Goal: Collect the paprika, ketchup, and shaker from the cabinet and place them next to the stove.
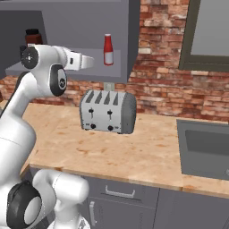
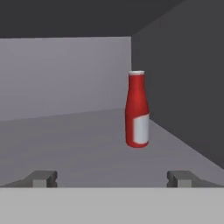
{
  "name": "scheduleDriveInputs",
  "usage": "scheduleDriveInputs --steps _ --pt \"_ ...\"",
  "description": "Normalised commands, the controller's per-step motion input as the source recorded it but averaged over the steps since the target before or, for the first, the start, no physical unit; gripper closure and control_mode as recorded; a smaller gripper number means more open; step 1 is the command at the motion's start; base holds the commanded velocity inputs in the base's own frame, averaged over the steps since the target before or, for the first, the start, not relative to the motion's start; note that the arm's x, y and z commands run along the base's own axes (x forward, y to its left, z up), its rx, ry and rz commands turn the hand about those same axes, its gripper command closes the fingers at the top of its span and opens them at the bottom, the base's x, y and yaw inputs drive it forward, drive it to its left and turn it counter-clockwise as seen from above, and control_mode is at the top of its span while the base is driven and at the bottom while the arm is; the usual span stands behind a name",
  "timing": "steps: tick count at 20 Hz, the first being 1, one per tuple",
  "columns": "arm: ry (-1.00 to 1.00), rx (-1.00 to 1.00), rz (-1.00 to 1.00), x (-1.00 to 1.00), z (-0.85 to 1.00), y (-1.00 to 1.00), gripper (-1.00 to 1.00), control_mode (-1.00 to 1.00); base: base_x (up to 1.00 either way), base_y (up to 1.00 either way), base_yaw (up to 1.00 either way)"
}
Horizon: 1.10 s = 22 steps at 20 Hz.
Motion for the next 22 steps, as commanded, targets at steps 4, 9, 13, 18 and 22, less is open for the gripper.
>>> scheduleDriveInputs --steps 4,9,13,18,22 --pt "-0.02 0.0 0.0 0.0 0.05 -0.08 -1.0 -1.0 0.0 0.0 0.0" --pt "-0.02 0.0 0.0 0.0 0.05 -0.01 -1.0 -1.0 0.0 0.0 0.0" --pt "-0.03 0.0 0.0 0.01 0.07 -0.08 -1.0 -1.0 0.0 0.0 0.0" --pt "-0.02 0.0 0.0 0.08 0.1 -0.1 -1.0 -1.0 0.0 0.0 0.0" --pt "-0.01 0.0 0.0 0.15 0.11 -0.17 -1.0 -1.0 0.0 0.0 0.0"
